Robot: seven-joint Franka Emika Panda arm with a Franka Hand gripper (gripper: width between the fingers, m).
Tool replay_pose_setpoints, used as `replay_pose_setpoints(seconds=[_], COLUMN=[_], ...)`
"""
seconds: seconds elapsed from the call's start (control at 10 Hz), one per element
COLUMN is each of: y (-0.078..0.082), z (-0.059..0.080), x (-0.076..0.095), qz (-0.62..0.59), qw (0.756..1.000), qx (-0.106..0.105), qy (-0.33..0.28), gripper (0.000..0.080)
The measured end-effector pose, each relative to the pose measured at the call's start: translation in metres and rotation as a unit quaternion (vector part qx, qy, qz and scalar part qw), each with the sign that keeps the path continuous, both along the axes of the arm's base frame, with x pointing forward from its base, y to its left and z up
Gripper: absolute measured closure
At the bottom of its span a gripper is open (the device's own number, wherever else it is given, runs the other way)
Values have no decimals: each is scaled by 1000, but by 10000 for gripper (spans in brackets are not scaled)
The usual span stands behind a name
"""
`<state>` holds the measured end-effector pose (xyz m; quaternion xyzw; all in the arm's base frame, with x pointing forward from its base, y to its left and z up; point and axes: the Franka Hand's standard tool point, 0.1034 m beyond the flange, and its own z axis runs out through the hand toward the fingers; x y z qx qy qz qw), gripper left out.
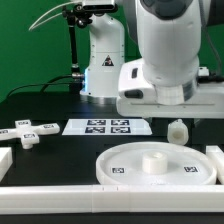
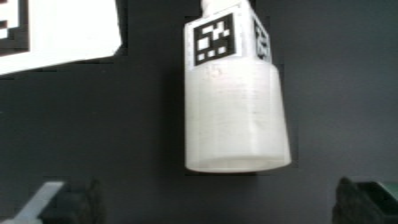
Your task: Assemble round table
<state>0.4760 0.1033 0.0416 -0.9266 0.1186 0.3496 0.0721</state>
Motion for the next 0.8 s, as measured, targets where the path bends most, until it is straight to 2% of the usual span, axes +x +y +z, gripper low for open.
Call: replay_pose_setpoints(seconds=[0.1, 0.3, 0.6, 0.8], y=[0, 4, 6, 8], z=[-4, -13, -25, -32], x=[-4, -5, -21, -16], qz=[4, 12, 23, 21], qw=[999, 997, 989, 991], qx=[7, 15, 26, 23], qy=[38, 74, 146, 129], gripper=[151, 151, 151, 151])
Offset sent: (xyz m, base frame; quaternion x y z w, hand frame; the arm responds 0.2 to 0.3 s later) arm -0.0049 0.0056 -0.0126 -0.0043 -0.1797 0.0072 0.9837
